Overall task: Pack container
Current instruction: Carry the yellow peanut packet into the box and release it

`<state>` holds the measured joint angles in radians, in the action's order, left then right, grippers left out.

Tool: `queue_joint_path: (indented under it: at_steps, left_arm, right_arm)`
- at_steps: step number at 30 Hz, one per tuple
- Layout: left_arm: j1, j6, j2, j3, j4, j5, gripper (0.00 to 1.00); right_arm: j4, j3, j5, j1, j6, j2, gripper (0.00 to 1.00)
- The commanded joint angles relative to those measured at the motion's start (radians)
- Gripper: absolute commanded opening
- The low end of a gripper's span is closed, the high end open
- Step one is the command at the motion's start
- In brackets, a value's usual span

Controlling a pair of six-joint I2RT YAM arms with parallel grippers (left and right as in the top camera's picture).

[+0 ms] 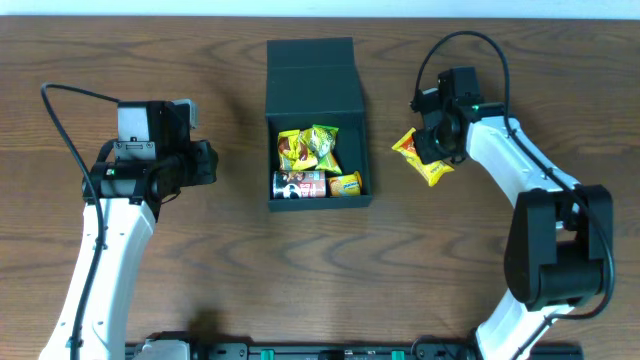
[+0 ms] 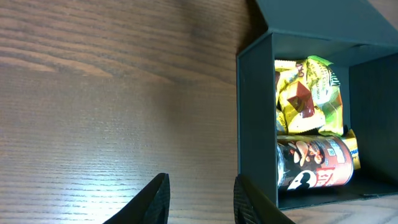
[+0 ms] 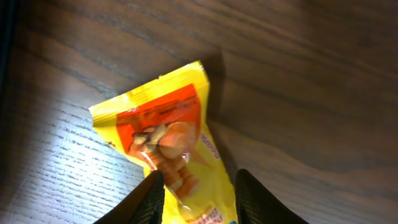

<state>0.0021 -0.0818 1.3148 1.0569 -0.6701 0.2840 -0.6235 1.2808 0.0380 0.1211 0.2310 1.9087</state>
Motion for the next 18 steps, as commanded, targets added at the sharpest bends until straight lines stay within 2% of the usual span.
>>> queue_joint_path:
  at_steps: [1, 6, 7, 9, 13, 18]
  left_arm:
    - [0.004, -0.008, 0.005, 0.006, 0.001, -0.008, 0.35]
    - [0.004, -0.008, 0.005, 0.006, 0.001, -0.008, 0.35]
    - [0.004, -0.008, 0.005, 0.006, 0.001, -0.008, 0.35]
    - [0.004, -0.008, 0.005, 0.006, 0.001, -0.008, 0.35]
    - [0.004, -0.008, 0.005, 0.006, -0.001, -0.007, 0.35]
    - [0.004, -0.008, 0.005, 0.006, -0.006, -0.007, 0.35]
  right_arm:
    - [0.010, -0.037, 0.033, 0.002, 0.036, -0.005, 0.37]
    - [0.031, -0.065, 0.033, 0.002, 0.037, -0.005, 0.36]
    - [0.031, -0.066, 0.033, 0.002, 0.036, -0.005, 0.29]
    - [0.031, -0.066, 0.033, 0.002, 0.035, -0.005, 0.02]
    - [0.034, -0.066, 0.034, 0.002, 0.002, -0.005, 0.01]
    - [0.005, -0.013, 0.034, 0.002, -0.193, -0.008, 0.01]
